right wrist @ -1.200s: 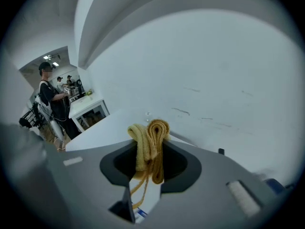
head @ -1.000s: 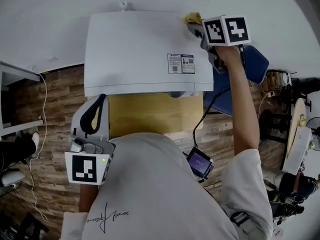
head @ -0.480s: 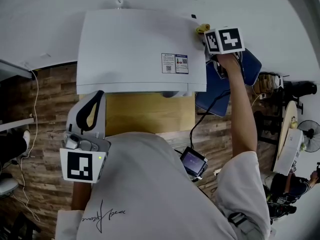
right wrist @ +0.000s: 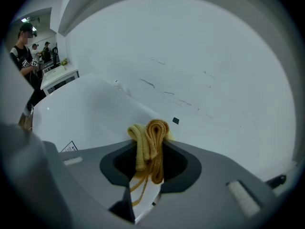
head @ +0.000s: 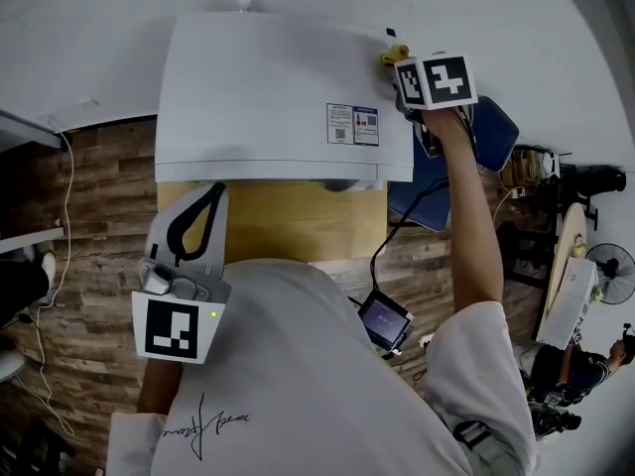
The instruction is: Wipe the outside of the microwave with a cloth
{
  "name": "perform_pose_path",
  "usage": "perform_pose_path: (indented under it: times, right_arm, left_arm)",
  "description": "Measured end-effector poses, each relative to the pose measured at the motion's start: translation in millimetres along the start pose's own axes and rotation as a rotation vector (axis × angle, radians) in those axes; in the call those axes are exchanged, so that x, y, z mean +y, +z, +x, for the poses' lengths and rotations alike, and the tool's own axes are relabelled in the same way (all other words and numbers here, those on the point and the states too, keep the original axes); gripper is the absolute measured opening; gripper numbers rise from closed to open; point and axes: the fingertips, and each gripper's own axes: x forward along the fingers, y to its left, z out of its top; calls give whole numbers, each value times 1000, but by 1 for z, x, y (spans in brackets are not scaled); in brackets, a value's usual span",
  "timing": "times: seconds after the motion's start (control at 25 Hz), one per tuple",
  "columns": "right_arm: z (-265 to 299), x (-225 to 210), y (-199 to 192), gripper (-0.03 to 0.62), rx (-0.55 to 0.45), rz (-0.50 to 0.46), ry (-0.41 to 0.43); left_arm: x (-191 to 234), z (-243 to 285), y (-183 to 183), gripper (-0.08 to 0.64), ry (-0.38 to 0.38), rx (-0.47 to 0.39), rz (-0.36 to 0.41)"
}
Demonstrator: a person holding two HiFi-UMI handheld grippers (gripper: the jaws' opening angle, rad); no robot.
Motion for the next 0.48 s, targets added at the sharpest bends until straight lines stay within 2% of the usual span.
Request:
perform_pose_path:
  times: [0.48]
  right_arm:
    - [3, 44, 21, 118, -23, -34, 62]
  left_arm:
    - [4, -8, -5, -8, 23, 1, -12]
